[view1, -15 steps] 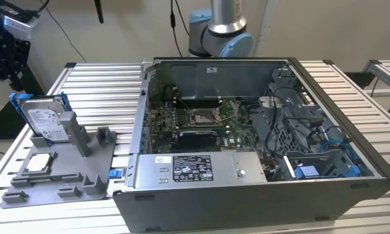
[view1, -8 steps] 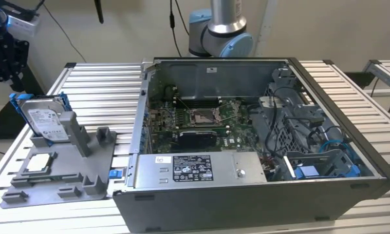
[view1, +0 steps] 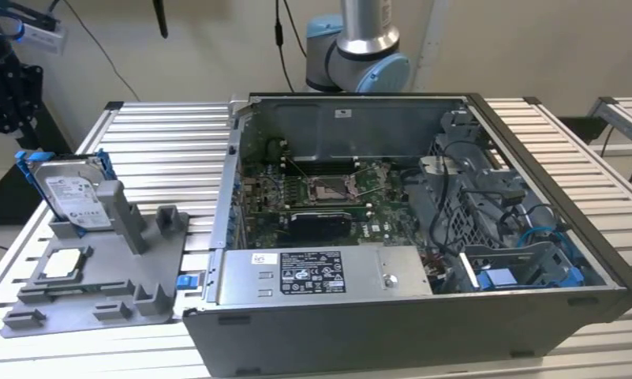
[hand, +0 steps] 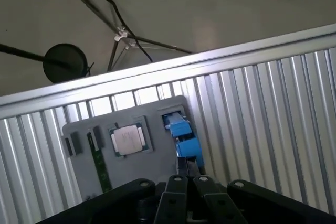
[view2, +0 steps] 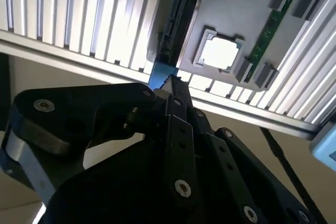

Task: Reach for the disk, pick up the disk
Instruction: 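Pick up the disk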

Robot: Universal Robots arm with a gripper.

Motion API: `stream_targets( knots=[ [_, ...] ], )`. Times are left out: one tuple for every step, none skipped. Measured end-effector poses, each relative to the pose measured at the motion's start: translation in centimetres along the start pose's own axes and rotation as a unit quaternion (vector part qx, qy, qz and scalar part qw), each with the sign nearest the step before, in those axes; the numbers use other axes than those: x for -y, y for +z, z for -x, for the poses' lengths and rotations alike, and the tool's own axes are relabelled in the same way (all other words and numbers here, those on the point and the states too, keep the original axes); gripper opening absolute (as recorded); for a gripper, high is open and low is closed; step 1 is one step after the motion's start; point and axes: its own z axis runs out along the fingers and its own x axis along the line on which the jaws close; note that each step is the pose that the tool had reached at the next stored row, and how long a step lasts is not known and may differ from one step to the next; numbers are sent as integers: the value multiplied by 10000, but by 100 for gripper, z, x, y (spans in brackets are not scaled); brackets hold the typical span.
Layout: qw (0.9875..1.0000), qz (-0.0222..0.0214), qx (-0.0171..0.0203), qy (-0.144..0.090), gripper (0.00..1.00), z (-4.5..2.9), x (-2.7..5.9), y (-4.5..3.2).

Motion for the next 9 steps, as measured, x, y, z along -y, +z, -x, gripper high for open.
stream_targets(
  knots=[
    [10000, 1, -1, -76, 0, 0, 0, 1],
    [9999, 1, -2, -153, 0, 0, 1, 2],
    [9998, 2, -3, -222, 0, 0, 1, 3],
    [9996, 3, -3, -283, 0, 1, 2, 4],
    [9994, 4, -4, -352, 0, 2, 5, 3],
    [9991, 5, -5, -416, 0, 2, 10, 4],
    [9989, 6, -5, -464, 0, 3, 15, 5],
    [9987, 7, -5, -510, 0, 5, 22, 5],
    [9985, 7, -6, -555, 0, 6, 28, 6]
  ],
)
